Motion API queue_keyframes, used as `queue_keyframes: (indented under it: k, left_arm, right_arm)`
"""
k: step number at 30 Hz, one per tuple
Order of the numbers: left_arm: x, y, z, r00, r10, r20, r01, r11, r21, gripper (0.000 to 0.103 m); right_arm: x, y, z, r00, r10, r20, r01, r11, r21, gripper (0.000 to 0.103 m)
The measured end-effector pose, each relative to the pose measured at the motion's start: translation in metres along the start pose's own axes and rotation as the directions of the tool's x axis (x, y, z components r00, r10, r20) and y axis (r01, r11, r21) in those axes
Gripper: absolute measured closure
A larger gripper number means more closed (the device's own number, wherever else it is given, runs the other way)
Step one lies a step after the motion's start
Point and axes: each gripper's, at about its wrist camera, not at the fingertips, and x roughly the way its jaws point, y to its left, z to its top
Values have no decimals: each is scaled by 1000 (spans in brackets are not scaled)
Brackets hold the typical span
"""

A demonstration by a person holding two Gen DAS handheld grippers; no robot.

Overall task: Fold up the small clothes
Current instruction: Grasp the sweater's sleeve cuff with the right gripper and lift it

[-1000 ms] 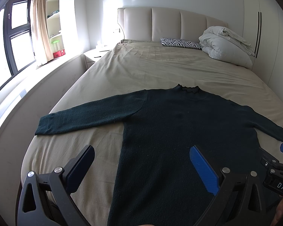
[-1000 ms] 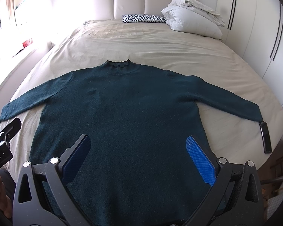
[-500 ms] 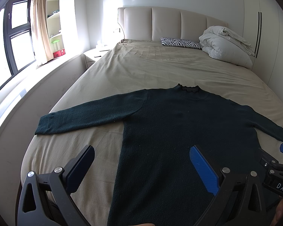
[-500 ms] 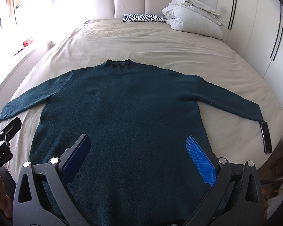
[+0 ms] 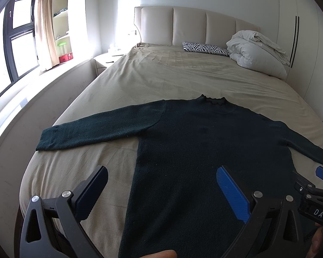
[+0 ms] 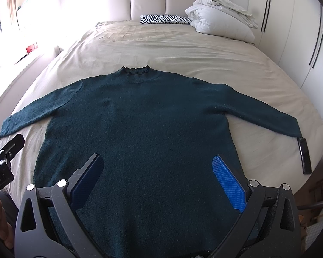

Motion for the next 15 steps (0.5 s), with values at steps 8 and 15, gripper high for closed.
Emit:
queue_keyframes:
  k: [8,15]
  left_arm:
    - [23,-8,-12,999,-26,-27,26,1000,4,0]
    - [45,-13,-7,985,-161,-69,158,987,-38,0]
  right_arm:
    - [24,-49,-2,997,60,-38,-55,992,117,0]
    - [62,-211,-2,986,164,31,-160,878,451,2]
